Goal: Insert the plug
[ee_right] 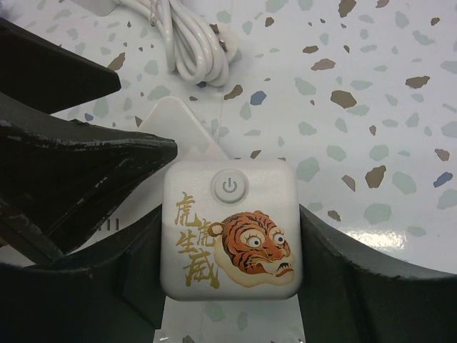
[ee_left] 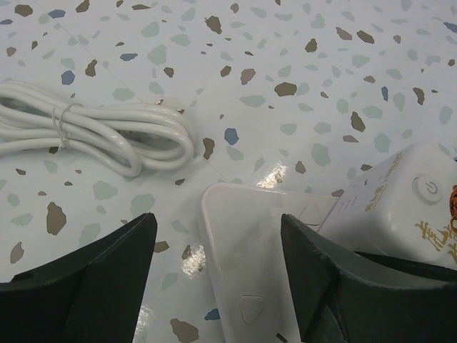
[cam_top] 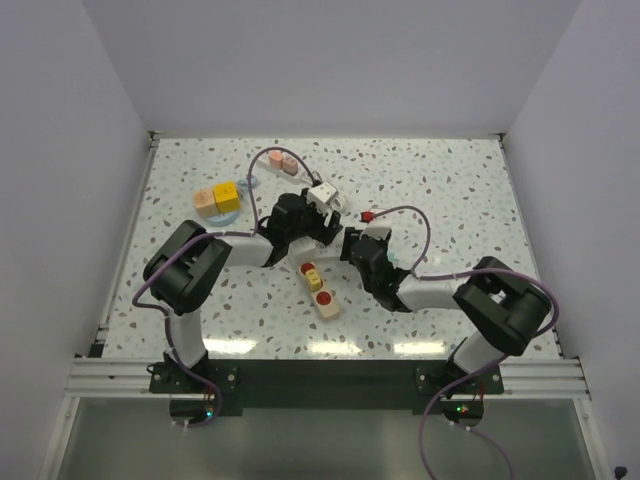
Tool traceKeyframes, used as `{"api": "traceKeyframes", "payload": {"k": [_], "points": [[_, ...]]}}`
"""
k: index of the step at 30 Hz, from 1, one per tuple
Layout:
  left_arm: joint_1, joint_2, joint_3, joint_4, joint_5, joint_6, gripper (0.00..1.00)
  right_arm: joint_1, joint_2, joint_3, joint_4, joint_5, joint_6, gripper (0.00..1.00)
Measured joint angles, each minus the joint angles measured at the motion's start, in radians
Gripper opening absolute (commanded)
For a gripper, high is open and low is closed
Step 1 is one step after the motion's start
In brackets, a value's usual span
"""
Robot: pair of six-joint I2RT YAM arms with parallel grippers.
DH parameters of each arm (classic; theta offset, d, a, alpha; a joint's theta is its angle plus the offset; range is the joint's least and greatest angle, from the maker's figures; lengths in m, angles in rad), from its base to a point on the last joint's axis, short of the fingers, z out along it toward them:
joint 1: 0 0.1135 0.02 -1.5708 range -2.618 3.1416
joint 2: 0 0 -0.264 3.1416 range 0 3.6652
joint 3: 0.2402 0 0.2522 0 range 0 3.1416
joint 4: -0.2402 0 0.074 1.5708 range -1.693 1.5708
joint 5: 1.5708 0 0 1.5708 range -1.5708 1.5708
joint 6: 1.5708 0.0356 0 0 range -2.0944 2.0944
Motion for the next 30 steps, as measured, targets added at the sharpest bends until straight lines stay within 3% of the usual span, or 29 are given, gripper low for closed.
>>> {"api": "traceKeyframes", "payload": {"k": [11, 30], "points": [[0.012, 0.024, -0.007, -0.012, 0.007, -0.018, 0.74, 0.051, 0.045, -0.037, 0.126, 0.073, 0.066, 0.0], [0.016, 0.043, 0.007, -0.005, 0.029, -0.046, 0.71, 0.134, 0.123, -0.007, 0.158, 0.252, 0.135, 0.0]]}}
